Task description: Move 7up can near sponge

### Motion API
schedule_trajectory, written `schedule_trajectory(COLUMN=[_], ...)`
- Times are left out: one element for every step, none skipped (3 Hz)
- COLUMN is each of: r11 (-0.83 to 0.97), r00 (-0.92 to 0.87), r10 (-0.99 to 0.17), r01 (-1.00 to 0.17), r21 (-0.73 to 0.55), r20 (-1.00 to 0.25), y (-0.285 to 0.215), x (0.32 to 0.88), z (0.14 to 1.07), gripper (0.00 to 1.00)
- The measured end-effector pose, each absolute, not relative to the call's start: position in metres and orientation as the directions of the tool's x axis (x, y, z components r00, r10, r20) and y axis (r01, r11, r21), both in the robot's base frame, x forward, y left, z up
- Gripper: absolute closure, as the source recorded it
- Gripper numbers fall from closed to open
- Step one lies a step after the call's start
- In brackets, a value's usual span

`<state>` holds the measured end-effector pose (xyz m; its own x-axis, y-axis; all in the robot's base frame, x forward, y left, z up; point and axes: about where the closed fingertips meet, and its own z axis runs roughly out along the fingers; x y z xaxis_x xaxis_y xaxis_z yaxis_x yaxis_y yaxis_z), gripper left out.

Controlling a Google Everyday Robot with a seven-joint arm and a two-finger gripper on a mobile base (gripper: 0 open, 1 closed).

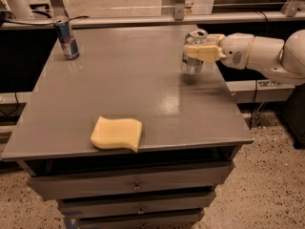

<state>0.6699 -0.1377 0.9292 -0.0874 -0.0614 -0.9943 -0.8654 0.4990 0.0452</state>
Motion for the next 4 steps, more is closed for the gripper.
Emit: schedule_trajectory(r11=[0.4,0.295,0.217,0.144], r00=[-0.089,-0.09,-0.101,-0.106], r10=[-0.054,-0.069,-0.074,-0.076], r01=[-0.915,-0.953,-0.973,-0.985], r21=[0.061,0.066,0.083,0.094], r20=[-0.995,-0.994,-0.992,-0.991], y=[-0.094,-0.048,-0.01,0.026], x=[0.622,0.576,0.542,0.515], z=[0.936,0.931,0.921,0.915], gripper=[1.0,1.0,1.0,1.0])
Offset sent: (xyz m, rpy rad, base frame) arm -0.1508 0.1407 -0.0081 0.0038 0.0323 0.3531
